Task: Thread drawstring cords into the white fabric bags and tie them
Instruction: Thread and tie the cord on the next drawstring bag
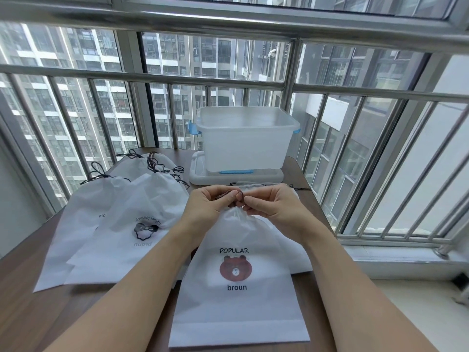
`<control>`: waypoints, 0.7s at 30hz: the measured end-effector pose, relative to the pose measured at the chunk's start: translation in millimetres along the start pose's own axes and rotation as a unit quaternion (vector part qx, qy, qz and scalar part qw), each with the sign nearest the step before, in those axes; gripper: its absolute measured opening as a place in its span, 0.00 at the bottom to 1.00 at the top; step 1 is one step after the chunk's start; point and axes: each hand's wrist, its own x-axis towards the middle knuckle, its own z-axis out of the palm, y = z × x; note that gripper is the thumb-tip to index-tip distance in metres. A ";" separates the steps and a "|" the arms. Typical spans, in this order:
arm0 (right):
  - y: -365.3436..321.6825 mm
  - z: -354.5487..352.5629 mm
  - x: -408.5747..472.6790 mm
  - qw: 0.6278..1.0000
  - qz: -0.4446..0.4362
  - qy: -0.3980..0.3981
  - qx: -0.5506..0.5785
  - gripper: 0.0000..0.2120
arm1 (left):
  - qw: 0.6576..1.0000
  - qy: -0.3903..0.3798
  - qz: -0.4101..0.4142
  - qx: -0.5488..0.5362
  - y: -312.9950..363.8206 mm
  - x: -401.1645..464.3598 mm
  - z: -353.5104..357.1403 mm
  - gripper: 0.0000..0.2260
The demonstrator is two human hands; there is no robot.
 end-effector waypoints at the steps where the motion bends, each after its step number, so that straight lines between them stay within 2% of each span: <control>1: 0.2 2.4 0.3 1.000 -0.006 0.020 -0.003 0.09 | 1.000 0.000 -0.001 -0.002 0.2 -0.3 0.8 0.04; 6: -0.2 11.6 2.4 0.993 -0.037 0.102 -0.041 0.07 | 1.000 -0.008 -0.001 0.017 -0.8 -0.5 1.4 0.05; 8: 0.8 11.4 4.6 0.989 -0.048 0.127 -0.067 0.10 | 1.000 -0.012 0.003 0.016 -0.6 -0.7 1.7 0.06; 11: 2.6 9.7 5.2 0.988 -0.049 0.105 -0.101 0.14 | 1.000 -0.022 0.007 0.006 0.9 -1.3 1.0 0.06; 14: 2.1 9.4 3.0 0.993 -0.048 0.068 -0.084 0.07 | 0.999 -0.037 0.000 0.001 1.9 -1.9 0.1 0.07; 16: 1.5 8.3 2.5 0.991 -0.049 0.071 -0.103 0.04 | 0.999 -0.032 -0.005 -0.001 1.2 -2.1 0.0 0.07; 21: 1.3 8.5 3.2 0.983 -0.037 0.096 -0.151 0.05 | 0.999 -0.022 0.017 0.032 -0.3 0.3 -0.1 0.05</control>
